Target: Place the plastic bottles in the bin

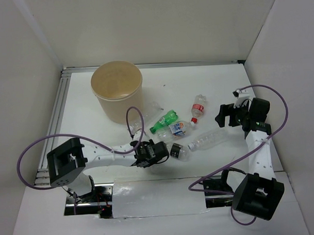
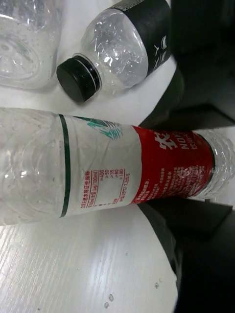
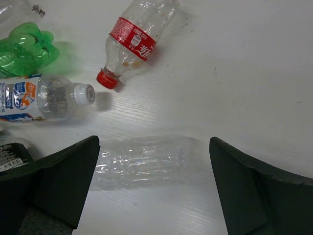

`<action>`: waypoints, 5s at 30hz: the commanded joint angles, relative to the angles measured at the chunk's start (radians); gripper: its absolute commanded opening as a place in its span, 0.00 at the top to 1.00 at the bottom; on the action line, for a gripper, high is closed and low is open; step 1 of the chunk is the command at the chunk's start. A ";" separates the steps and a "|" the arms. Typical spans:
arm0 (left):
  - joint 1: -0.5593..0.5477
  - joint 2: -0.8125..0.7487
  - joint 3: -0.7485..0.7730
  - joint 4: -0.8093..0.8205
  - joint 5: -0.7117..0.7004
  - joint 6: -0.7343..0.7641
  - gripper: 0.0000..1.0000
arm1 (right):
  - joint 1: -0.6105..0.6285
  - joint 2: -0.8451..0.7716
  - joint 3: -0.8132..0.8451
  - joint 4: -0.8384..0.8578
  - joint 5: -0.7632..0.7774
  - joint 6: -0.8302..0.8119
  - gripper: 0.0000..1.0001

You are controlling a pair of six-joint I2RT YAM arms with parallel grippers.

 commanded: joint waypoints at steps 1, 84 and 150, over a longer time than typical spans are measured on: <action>-0.030 0.008 -0.006 0.007 -0.055 -0.018 0.47 | -0.004 0.002 0.025 -0.010 -0.053 -0.023 0.00; -0.200 -0.222 0.035 0.116 -0.277 0.542 0.00 | 0.487 0.246 -0.121 -0.255 0.130 -1.250 0.48; -0.236 0.026 0.100 0.208 -0.282 -0.383 0.00 | 0.214 0.400 0.672 -0.240 -0.463 -0.175 0.01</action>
